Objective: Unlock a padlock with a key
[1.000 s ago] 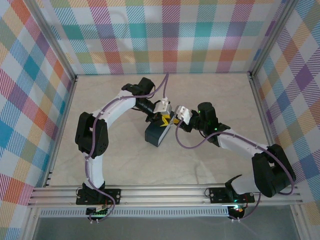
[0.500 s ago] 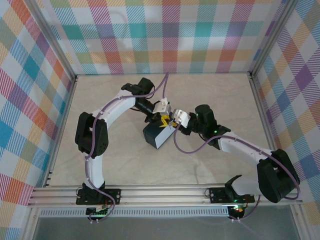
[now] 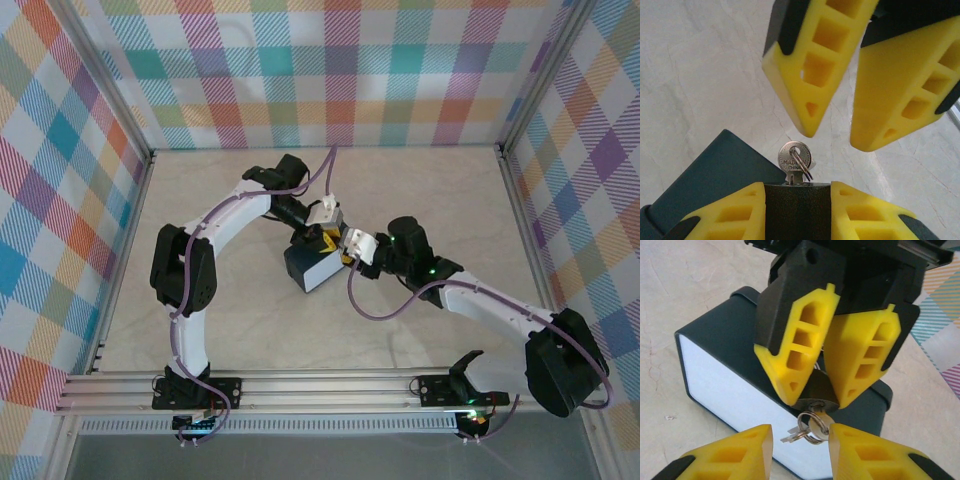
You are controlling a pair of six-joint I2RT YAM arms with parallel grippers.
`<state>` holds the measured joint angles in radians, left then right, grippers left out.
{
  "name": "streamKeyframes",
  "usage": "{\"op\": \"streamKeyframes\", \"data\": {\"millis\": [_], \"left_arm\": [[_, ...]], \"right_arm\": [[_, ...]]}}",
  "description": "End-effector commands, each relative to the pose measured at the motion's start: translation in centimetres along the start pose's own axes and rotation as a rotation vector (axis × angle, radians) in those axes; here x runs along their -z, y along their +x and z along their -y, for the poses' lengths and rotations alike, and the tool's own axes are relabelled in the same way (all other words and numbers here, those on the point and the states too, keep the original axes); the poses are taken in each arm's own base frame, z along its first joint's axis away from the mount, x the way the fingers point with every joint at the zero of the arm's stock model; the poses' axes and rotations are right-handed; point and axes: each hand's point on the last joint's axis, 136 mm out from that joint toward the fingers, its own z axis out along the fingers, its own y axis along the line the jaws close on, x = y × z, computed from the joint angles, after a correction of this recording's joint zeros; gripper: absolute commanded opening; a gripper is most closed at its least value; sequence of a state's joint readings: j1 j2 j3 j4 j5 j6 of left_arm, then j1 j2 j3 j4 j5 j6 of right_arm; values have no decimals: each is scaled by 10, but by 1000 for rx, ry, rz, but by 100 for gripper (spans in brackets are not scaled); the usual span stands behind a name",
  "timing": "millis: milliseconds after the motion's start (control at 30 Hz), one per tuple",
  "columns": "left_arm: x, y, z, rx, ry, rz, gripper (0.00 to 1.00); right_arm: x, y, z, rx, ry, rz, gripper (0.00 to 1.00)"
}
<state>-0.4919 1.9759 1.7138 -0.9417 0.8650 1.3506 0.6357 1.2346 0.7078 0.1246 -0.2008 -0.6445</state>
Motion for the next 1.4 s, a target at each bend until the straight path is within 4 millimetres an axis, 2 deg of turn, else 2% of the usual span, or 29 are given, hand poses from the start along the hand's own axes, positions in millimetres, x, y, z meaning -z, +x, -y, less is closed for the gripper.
{"op": "streamKeyframes", "data": {"millis": [0, 433, 733, 900, 1133, 1367], "left_arm": [[17, -30, -1, -75, -24, 85, 21], [17, -33, 3, -72, -10, 107, 23], [18, -34, 9, -71, 12, 113, 23], [17, -30, 8, -67, 8, 98, 22], [17, -29, 10, -66, 11, 92, 22], [17, -32, 13, -61, 26, 110, 22]], "right_arm": [[-7, 7, -4, 18, -13, -25, 34], [-16, 9, 10, 72, 45, -47, 33], [-23, 0, 20, 100, 67, -27, 30], [-20, -5, 27, 99, 104, -13, 32], [-11, -11, 27, 105, 107, -2, 33], [-17, -16, 28, 110, 85, 7, 30]]}}
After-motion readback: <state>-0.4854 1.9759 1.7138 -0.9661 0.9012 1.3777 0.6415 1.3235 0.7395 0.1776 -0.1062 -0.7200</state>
